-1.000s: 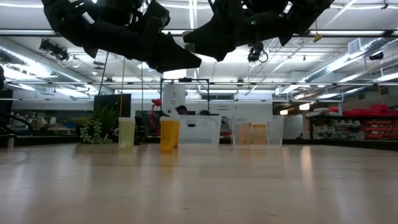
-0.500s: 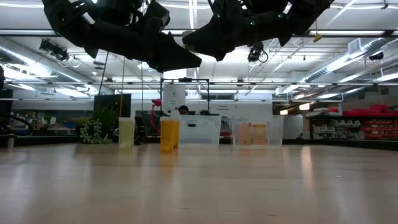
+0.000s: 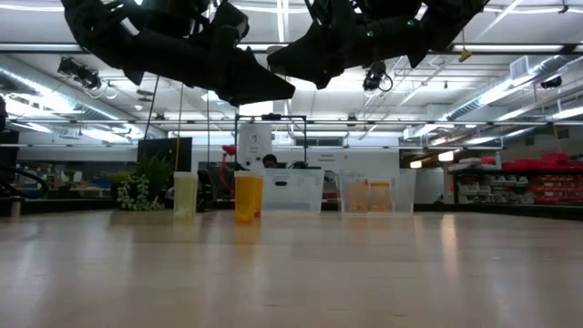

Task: Pick and place medicine bottles into bin by pill shape (circle, oval)
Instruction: Put the bottom right small yellow pill into the left transparent bin

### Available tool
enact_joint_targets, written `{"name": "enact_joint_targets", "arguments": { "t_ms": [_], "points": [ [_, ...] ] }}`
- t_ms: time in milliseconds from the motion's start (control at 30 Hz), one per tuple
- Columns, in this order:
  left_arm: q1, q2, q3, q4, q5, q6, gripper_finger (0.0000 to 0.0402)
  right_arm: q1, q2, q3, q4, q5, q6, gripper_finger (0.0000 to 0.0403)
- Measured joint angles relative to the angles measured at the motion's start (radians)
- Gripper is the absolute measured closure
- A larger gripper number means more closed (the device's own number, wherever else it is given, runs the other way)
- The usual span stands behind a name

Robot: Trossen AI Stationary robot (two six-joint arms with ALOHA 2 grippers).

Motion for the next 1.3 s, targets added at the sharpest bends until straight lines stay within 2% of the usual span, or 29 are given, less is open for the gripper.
{"name": "enact_joint_targets", "arguments": {
  "t_ms": [100, 367, 500, 633, 833, 1300],
  "points": [
    [0.000, 0.000, 0.000, -0.001, -0.030, 0.000, 0.0268, 0.000, 0.000, 0.000, 0.000, 0.014, 0.001, 0.0281],
    [0.000, 0.000, 0.000, -0.023, -0.049, 0.010, 0.0170, -0.001, 0.000, 0.000, -0.004, 0.023, 0.001, 0.0281],
    [0.000, -0.032, 0.001, -0.065, -0.071, 0.017, 0.0141, -0.005, 0.000, 0.000, -0.019, 0.023, 0.001, 0.0281],
    [-0.003, -0.105, -0.014, -0.114, -0.087, 0.024, 0.0139, -0.015, 0.001, 0.000, -0.029, 0.023, 0.000, 0.0281],
    [-0.018, -0.238, -0.124, -0.117, -0.095, 0.005, 0.0159, -0.031, 0.001, 0.000, -0.037, 0.022, -0.013, 0.0281],
    [-0.018, -0.442, -0.487, 0.206, -0.098, -0.170, 0.0170, -0.082, 0.001, 0.000, 0.025, 0.019, -0.024, 0.0281]
  ]
}}
